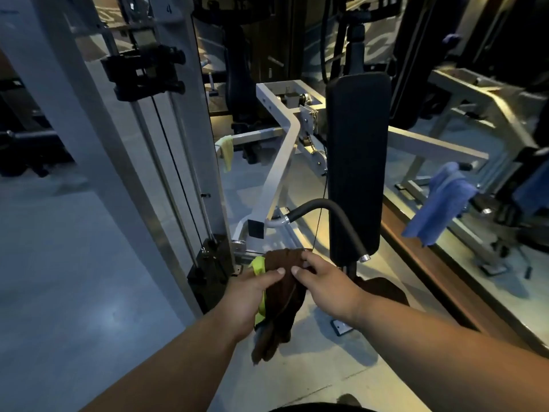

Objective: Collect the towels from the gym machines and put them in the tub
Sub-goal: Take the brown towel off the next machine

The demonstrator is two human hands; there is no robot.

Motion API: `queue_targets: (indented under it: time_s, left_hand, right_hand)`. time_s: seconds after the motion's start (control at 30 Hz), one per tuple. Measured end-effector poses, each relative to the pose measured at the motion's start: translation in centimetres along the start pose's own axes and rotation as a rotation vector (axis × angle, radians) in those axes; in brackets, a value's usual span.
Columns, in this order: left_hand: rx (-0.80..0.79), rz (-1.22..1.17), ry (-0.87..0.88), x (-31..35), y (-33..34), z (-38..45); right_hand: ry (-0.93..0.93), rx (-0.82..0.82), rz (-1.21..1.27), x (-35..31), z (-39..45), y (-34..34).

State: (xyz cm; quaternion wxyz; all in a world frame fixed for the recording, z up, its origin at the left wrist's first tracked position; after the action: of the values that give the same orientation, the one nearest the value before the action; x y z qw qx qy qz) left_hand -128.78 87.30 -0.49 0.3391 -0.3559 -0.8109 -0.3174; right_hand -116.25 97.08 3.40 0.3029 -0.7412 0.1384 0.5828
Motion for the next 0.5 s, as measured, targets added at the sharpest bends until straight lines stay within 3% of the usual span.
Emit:
queue_targets:
  time_s: [0.27,0.5]
  left_hand:
    - [-0.073,0.161,0.053,-2.2,8.4,0.6]
    - [-0.123,0.264,0.087,-4.1,19.8,1.7]
  right_hand:
    - [-0.028,0.174,0.005,1.9,-4.8,-6.8]
    - [-0.017,0.307,0.064,6.1,-9.5,-16.4]
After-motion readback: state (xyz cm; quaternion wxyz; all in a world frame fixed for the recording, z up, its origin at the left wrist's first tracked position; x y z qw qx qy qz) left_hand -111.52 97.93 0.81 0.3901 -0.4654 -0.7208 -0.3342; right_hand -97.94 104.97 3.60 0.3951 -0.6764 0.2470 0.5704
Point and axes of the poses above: each hand's wrist, its own z-axis towards the middle knuckle, its own y-axis out of the palm, x = y × z, the point moved 8 cm from there along z, towards the middle knuckle, and after that the axes turned 9 degrees about -y, right-handed, at the moved point
